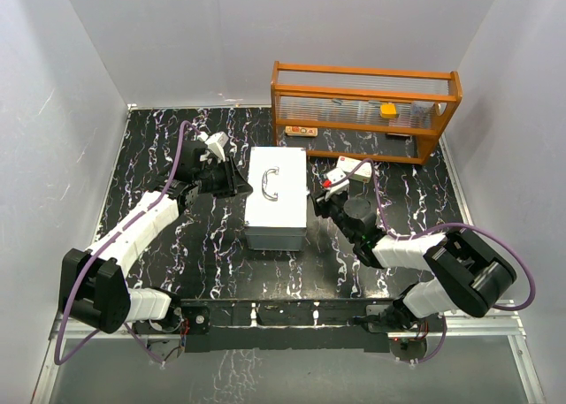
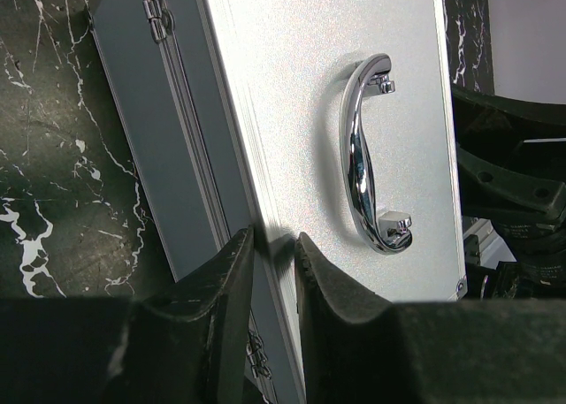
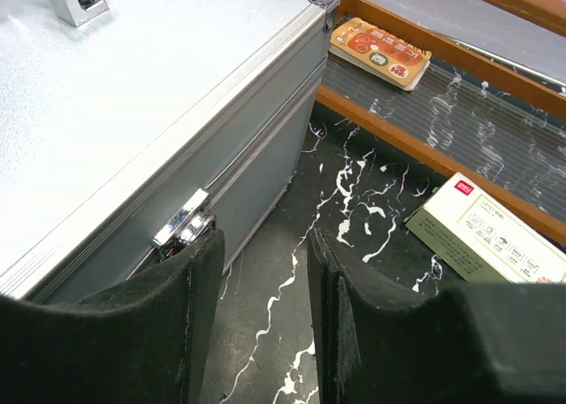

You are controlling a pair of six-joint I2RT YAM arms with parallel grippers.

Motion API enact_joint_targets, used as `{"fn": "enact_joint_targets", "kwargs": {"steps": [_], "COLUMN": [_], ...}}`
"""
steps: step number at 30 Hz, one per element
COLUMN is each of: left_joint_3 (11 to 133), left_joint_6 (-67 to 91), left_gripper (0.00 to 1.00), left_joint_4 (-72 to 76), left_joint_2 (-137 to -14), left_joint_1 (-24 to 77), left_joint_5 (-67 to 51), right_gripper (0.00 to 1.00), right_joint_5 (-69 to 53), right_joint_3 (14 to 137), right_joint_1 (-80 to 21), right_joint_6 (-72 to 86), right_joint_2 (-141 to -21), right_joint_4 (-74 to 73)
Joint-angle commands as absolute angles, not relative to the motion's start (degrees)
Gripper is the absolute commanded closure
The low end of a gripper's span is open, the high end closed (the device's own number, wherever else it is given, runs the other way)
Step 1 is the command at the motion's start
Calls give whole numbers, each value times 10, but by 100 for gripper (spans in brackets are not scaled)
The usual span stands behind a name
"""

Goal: Organize the medicine kit

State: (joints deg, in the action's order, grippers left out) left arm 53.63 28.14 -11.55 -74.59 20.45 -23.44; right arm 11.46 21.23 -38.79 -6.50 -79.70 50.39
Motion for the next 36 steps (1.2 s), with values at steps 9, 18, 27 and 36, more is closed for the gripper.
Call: {"fn": "enact_joint_targets", "kwargs": {"steps": [9, 18, 27, 36], "left_joint_3": [515, 515, 519, 554], "left_joint_6": [262, 263, 265, 269], "left_gripper": [78, 78, 77, 72], "left_joint_4": [-191, -187, -189, -208], "left_joint_2": [-771, -773, -774, -776], "left_joint_1": [210, 209, 210, 209], "left_joint_5": [-224, -226, -226, -220], "right_gripper": [59, 59, 58, 52], "right_joint_5": [71, 41, 112, 264], "right_joint_3": [225, 221, 218, 357], "right_joint_1": [-390, -391, -391, -374], "right_joint_6": [-24, 0, 28, 217], "right_joint_2": [-759, -742, -706, -655], "right_joint_4": [540, 520, 485, 129]}}
